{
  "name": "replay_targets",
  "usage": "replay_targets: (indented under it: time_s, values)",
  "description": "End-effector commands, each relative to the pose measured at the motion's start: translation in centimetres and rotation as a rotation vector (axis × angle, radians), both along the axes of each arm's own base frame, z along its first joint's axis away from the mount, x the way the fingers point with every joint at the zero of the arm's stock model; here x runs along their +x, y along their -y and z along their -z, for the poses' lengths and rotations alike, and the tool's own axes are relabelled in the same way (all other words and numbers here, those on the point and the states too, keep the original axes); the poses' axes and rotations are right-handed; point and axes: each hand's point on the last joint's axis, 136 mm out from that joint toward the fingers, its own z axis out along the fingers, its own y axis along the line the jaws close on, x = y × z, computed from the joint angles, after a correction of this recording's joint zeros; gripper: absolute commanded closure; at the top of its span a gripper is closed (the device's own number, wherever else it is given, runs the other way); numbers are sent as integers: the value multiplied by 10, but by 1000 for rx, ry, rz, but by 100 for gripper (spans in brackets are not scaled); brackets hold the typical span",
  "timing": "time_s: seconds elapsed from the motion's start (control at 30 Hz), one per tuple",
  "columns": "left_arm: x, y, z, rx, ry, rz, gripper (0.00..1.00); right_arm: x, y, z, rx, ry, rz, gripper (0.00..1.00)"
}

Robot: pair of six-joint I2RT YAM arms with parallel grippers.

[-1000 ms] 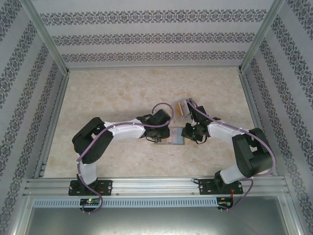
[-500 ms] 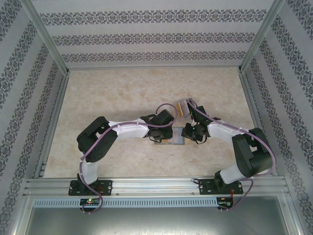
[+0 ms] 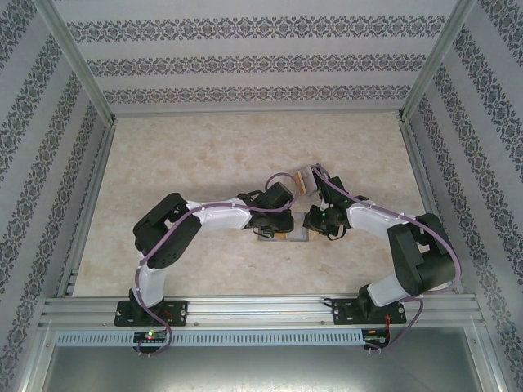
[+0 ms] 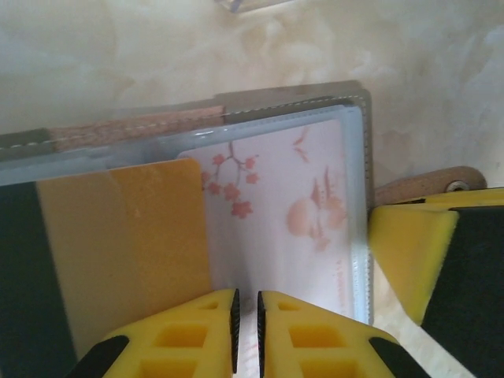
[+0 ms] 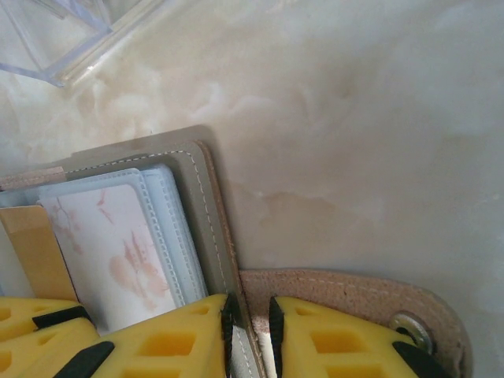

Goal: Put the credit cards into the card holder

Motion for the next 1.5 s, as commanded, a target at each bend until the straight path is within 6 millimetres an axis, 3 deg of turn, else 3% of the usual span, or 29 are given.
replay_targets:
  time_s: [0.0,0.17,0.5,0.77,0.9,1.2,1.47]
  values:
    - [-8,14,1,-51,-6,27,83,-15,-1,17,-18,-49,-26,77]
    - [-8,9,-3,-45,12,20,82,-14,-1,15,-24,-44,-29,77]
    - [-2,-50,-21,141,121,-73,74,-1,4,-14,-51,35,-25,75]
    - [3,-57,-33,109,152,-88,68,7,-5,-36,-15,101,-43,73]
    - [6,-61,-29,107,137,-103,68,10,-25,-45,59,127,-100,78]
    - [9,-64,-14,106,96,-107,71,10,-65,-31,58,83,-184,87]
    - [7,-71,-6,122,84,-133,69,10,-76,-10,44,30,-204,88]
